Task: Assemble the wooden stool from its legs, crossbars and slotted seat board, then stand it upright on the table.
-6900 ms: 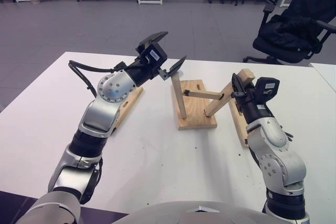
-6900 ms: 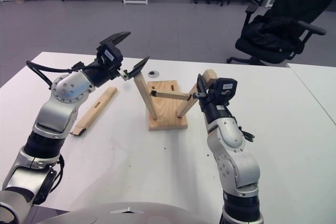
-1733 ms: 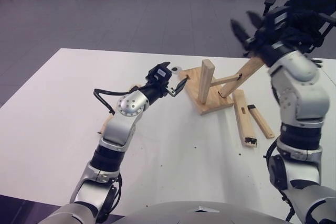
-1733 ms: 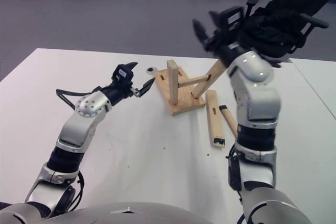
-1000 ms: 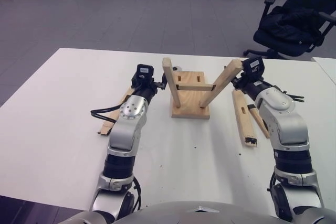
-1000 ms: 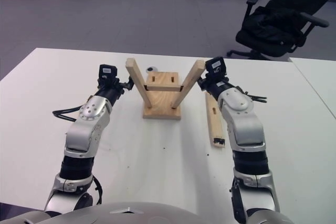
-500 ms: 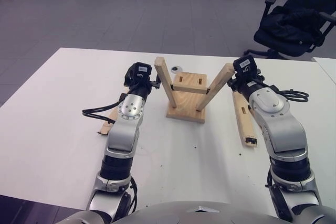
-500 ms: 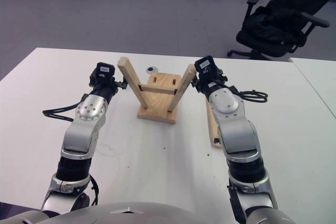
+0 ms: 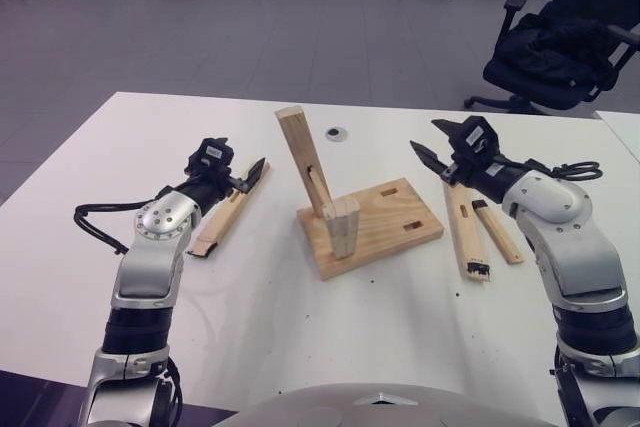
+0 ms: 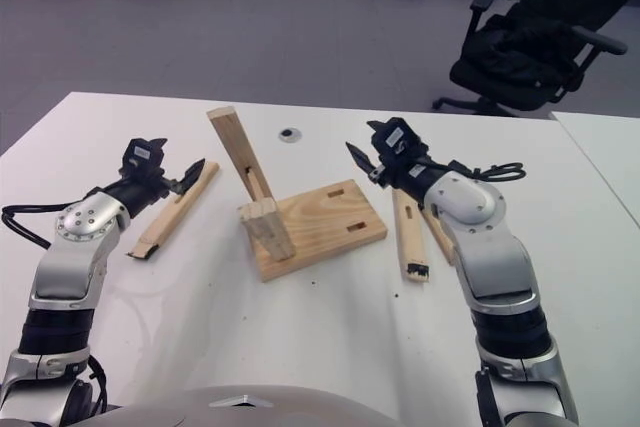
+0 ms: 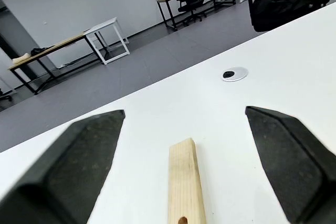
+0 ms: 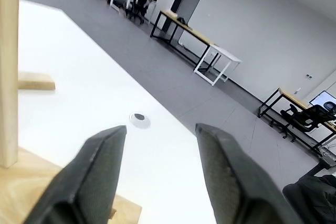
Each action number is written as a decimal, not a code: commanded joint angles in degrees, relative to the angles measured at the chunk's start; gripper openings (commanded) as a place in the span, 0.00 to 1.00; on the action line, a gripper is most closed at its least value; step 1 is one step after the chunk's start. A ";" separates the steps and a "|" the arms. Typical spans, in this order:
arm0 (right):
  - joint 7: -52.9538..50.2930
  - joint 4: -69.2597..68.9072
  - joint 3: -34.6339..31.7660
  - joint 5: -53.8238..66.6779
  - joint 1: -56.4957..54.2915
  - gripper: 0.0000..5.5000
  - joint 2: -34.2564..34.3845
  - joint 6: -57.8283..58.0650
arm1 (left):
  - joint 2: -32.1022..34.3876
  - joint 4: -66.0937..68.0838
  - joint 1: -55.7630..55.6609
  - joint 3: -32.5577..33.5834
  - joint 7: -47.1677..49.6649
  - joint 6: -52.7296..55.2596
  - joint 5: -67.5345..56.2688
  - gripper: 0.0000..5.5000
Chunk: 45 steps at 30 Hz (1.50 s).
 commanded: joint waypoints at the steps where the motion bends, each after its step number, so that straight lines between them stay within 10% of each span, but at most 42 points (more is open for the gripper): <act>1: 0.68 11.79 4.62 -3.93 -1.41 0.44 -1.55 -2.38 | 4.45 -4.62 3.24 1.01 -3.70 2.91 -1.96 0.77; 10: 6.00 55.98 19.34 -19.37 -11.17 0.44 -2.35 -25.91 | 15.35 -10.25 7.16 -17.40 -16.68 7.76 4.24 0.77; 17: 25.66 32.40 16.28 -9.02 -0.35 0.44 -11.77 -21.34 | 3.61 8.90 -4.72 -24.59 -10.66 1.98 9.75 0.77; 24: 28.73 14.49 5.86 -0.84 2.42 0.44 -19.49 -8.60 | 6.20 36.01 -19.10 -18.84 -8.00 -19.02 11.99 0.77; 35: 21.77 48.29 16.36 -11.30 -11.91 0.44 -5.14 -27.16 | 27.31 -6.42 7.59 -15.27 -30.61 -1.73 2.23 0.77; 45: 31.14 31.63 14.86 -1.99 2.20 0.44 -5.51 -21.00 | 0.51 22.78 -10.94 -27.44 -6.62 -4.00 16.49 0.77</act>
